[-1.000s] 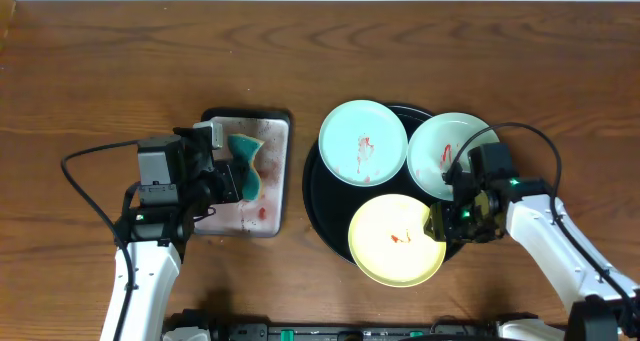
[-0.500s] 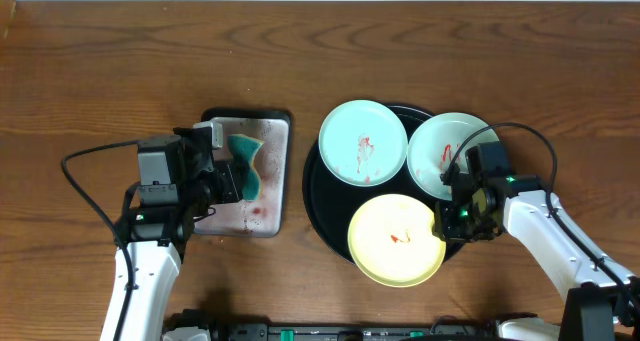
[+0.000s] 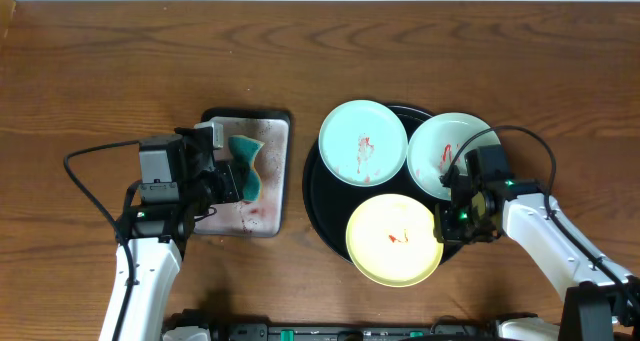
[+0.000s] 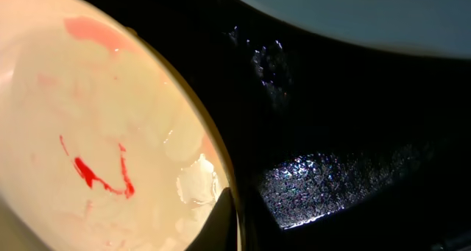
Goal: Clean dirty plates on tray and stack at the side
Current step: 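Dip and rub the sponge in the soapy sink tray with left gripper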
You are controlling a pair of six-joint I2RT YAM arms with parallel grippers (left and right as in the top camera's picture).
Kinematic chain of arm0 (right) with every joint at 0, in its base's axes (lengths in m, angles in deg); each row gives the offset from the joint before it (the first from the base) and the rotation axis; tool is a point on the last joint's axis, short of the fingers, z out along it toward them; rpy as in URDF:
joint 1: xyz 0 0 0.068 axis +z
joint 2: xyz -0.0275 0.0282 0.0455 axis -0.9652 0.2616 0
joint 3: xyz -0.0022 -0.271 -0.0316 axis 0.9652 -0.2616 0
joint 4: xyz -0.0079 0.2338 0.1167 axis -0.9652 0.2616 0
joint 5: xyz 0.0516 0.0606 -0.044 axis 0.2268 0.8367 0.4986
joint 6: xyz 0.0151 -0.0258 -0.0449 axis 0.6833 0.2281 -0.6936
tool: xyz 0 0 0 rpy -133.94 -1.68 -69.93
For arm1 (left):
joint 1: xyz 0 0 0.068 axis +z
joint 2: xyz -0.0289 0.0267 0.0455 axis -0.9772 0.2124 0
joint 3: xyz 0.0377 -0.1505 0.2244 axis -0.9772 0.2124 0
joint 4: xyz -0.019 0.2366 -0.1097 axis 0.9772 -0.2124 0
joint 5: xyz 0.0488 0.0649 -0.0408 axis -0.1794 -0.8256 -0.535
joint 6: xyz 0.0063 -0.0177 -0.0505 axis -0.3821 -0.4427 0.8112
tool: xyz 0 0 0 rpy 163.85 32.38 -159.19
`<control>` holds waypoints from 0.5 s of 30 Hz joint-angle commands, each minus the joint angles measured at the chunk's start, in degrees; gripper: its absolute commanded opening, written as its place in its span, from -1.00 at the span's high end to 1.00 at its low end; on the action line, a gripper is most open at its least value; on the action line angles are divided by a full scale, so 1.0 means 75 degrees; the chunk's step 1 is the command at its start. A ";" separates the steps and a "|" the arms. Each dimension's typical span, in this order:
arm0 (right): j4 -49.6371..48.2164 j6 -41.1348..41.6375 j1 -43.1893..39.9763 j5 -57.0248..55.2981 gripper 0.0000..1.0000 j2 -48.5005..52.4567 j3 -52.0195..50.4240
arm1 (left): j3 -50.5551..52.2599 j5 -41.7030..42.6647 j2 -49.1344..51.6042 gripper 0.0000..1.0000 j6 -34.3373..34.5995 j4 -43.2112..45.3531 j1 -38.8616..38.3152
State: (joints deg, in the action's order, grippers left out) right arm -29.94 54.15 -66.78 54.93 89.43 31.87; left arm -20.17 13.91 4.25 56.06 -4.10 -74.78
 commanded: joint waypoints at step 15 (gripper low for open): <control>-0.0160 0.0009 -0.0061 0.0026 0.98 0.0038 -0.0035 | 0.0058 0.0189 0.0000 0.85 0.0388 0.1341 0.0047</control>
State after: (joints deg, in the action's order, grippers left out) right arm -30.99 54.17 -66.78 55.08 89.43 31.87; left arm -20.14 14.06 4.25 56.50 3.87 -74.78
